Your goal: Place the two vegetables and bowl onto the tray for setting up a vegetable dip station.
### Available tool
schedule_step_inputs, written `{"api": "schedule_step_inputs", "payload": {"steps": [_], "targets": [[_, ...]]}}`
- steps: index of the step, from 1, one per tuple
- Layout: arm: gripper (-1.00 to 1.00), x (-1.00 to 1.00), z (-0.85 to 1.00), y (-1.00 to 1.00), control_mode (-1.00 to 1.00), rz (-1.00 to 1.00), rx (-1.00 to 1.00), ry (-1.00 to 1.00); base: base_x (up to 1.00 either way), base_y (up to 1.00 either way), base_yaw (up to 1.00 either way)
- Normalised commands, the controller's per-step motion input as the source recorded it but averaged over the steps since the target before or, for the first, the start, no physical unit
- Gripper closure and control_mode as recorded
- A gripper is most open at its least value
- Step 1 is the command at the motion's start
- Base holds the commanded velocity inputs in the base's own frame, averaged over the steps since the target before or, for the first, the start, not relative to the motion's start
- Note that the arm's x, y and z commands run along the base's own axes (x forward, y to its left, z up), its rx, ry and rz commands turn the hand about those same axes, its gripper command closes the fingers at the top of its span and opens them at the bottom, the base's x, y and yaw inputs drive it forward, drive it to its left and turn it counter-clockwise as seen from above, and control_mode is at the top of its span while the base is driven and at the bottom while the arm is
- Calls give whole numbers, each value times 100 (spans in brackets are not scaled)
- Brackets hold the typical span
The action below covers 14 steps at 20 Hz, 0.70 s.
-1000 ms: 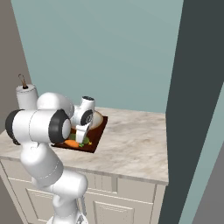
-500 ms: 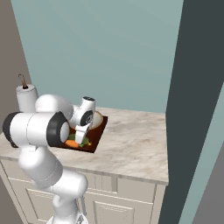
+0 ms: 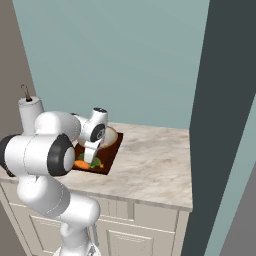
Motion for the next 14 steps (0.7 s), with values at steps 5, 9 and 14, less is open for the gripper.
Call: {"api": "schedule_step_inputs", "payload": {"steps": [5, 9, 14], "targets": [[-100, -14, 26, -1, -100, 0, 0, 4, 0, 0, 0], [-100, -18, 24, -1, -100, 0, 0, 11, 0, 0, 0], [-100, -19, 30, 0, -100, 3, 0, 24, 0, 0, 0]]}}
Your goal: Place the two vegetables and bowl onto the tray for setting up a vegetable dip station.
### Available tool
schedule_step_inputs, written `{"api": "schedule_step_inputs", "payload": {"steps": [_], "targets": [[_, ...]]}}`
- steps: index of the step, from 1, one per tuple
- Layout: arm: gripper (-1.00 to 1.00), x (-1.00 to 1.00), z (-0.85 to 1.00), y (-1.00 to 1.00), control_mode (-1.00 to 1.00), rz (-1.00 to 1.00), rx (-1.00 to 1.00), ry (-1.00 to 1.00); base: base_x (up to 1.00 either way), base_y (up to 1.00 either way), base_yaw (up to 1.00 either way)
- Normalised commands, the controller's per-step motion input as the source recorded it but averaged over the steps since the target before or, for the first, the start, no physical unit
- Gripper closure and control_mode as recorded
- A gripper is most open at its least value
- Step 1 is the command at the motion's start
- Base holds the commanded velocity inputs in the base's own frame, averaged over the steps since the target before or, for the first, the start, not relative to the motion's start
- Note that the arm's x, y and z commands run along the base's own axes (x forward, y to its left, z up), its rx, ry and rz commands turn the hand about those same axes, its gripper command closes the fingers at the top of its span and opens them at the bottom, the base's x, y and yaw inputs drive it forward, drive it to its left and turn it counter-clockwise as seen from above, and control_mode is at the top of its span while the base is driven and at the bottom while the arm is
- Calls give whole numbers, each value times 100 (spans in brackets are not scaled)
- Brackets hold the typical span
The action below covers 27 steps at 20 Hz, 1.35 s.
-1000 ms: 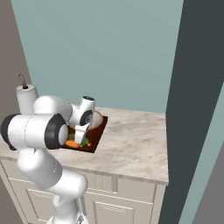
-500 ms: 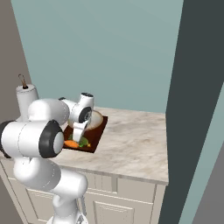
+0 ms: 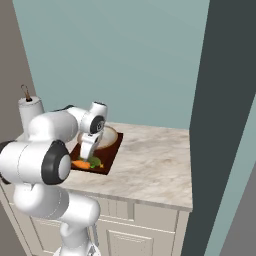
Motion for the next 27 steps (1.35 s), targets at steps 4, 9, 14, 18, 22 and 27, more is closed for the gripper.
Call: {"api": "schedule_step_inputs", "payload": {"steps": [4, 9, 14, 18, 22, 27], "targets": [[-100, -40, 22, 0, -100, 27, -2, 15, 0, 0, 0], [-100, -56, 15, 0, -100, 39, 0, 0, 0, 0, 0], [-100, -59, 7, 0, -100, 43, 0, -2, 0, 0, 0], [-100, -59, 7, 1, -100, 34, 0, -12, 0, 0, 0], [-100, -53, 16, 3, -100, 30, 6, -15, 0, 0, 0], [-100, -53, 19, 1, -100, 26, 14, -11, 0, 0, 0]]}}
